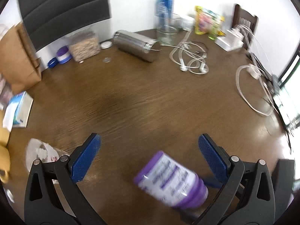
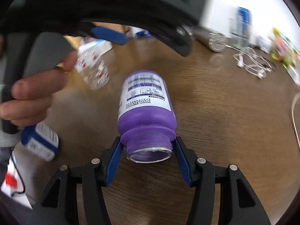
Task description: Flip cup upright
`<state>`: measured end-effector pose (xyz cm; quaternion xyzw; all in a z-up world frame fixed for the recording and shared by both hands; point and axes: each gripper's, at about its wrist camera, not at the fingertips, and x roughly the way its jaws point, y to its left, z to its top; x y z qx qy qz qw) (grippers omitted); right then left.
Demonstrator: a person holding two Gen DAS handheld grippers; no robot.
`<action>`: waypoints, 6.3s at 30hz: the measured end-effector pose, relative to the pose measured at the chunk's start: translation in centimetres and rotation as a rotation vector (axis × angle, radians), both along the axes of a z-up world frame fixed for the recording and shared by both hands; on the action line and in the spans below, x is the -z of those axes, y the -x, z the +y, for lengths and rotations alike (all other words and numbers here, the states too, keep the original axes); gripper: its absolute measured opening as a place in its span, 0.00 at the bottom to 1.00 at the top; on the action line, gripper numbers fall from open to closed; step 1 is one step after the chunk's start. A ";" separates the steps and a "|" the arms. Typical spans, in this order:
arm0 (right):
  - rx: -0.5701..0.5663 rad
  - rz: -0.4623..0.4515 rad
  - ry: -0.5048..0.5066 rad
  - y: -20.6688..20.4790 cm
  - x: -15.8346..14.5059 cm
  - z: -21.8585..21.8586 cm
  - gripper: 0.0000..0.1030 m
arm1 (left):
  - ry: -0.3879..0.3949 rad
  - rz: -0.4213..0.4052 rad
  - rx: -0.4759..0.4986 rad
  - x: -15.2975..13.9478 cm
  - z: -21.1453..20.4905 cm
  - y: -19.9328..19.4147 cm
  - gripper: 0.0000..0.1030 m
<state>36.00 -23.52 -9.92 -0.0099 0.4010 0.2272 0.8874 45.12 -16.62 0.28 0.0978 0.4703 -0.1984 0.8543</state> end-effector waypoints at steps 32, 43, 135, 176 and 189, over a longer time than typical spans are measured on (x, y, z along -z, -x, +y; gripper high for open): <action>-0.053 -0.071 0.024 0.4 -0.4 -1.1 0.59 | 0.152 -0.015 -0.060 2.5 8.5 5.3 0.49; 0.089 -0.065 -0.074 2.0 -2.0 -5.1 0.59 | 0.195 -0.001 0.098 0.4 7.0 8.2 0.94; 0.069 -0.400 -0.127 35.6 -1.8 3.9 0.82 | 0.111 -0.530 -0.451 0.1 15.5 47.3 1.00; 0.126 -0.364 -0.133 34.5 -1.1 3.9 0.82 | 0.095 -0.479 -0.441 0.7 15.6 46.3 1.00; 0.127 -0.362 -0.134 34.5 -1.1 3.7 0.82 | 0.094 -0.478 -0.441 0.8 15.6 46.3 1.00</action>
